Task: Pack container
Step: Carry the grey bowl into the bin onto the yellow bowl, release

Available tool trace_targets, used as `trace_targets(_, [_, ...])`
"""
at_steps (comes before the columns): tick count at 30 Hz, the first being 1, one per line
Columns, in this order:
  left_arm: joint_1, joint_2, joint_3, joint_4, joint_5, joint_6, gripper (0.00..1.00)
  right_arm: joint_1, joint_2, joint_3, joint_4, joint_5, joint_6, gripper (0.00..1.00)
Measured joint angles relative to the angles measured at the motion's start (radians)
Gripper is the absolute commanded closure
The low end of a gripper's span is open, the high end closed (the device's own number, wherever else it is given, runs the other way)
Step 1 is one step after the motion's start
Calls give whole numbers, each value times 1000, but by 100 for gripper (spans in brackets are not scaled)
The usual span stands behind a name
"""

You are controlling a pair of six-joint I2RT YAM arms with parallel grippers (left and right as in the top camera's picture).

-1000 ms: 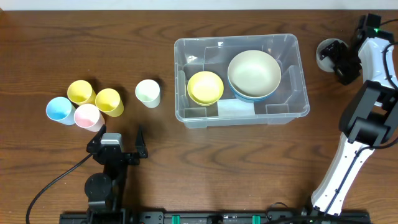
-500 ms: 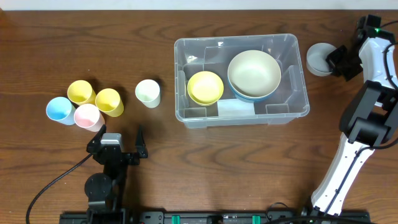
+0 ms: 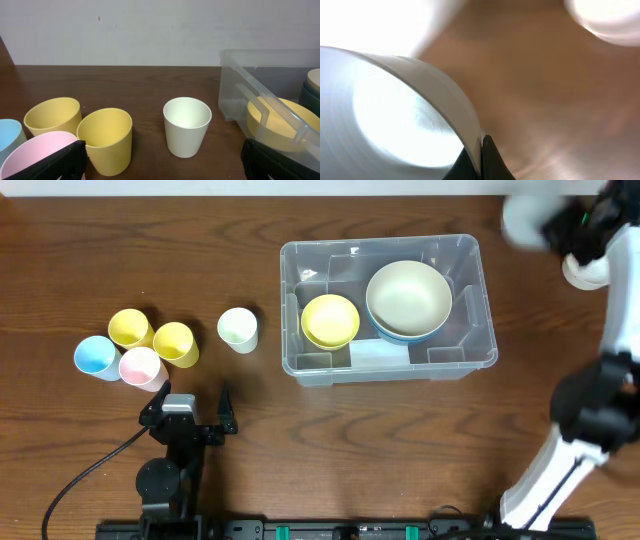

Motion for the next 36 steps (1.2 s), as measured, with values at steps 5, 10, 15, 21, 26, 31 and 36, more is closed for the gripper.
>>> trace_targets(5, [0,0,0,0,0,0,2,278,-259,67,-53,2,-121,99])
trace_targets(10, [0,0,0,0,0,0,2,533,-279,48,-141,52,-164,99])
trace_targets(15, [0,0,0,0,0,0,2,665,-113,-43,-167,133,-142,99])
trace_targets(21, [0,0,0,0,0,0,2,710,26,-78,-175,133,-111,99])
trace_targets(26, [0,0,0,0,0,0,2,711,28,-77,-179,123,-105,90])
trace_targets(31, [0,0,0,0,0,0,2,712,39,-77,-183,117,-98,78])
trace_targets(36, [0,0,0,0,0,0,2,713,58,-77,-182,109,-96,71])
